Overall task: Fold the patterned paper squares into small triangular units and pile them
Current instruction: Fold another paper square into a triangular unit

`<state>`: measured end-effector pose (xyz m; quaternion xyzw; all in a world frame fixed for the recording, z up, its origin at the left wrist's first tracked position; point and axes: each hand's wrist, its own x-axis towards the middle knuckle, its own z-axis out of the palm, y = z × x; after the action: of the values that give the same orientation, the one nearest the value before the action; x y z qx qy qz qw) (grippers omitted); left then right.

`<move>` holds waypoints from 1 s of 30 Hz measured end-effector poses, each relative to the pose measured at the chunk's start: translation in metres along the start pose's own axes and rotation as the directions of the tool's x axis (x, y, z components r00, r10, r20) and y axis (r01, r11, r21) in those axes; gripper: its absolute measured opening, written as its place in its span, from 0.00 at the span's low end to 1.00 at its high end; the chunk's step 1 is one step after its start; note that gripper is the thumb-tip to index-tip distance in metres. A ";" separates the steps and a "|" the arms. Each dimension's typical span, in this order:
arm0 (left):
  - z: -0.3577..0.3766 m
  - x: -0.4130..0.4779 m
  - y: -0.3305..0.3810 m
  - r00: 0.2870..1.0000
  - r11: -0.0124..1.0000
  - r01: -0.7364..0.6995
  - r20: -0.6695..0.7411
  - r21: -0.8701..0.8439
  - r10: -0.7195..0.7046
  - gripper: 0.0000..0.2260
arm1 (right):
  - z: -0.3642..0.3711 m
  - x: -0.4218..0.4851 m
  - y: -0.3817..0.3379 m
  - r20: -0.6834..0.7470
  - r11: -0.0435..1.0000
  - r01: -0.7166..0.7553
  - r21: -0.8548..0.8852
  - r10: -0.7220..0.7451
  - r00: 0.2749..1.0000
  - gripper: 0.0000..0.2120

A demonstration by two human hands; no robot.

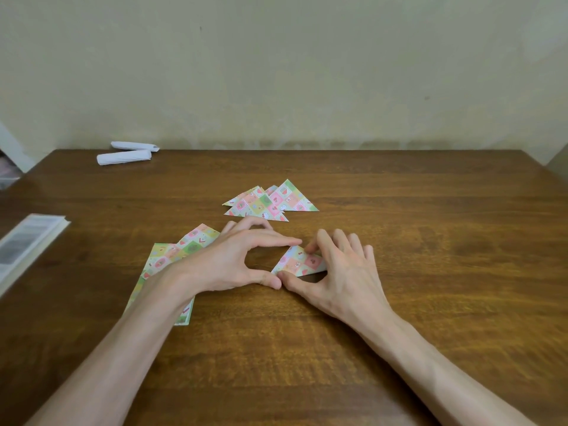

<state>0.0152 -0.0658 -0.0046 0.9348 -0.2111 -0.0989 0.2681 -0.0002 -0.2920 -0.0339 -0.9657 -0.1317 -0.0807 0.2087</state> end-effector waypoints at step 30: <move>0.004 0.003 0.003 0.997 0.996 -0.082 0.007 0.043 0.082 0.10 | -0.014 0.008 0.012 0.093 0.962 -0.066 0.263 0.043 0.995 0.18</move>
<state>0.0156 -0.0709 -0.0069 0.9306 -0.2521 -0.0856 0.2510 0.0097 -0.3068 -0.0245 -0.9348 -0.1235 -0.0146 0.3326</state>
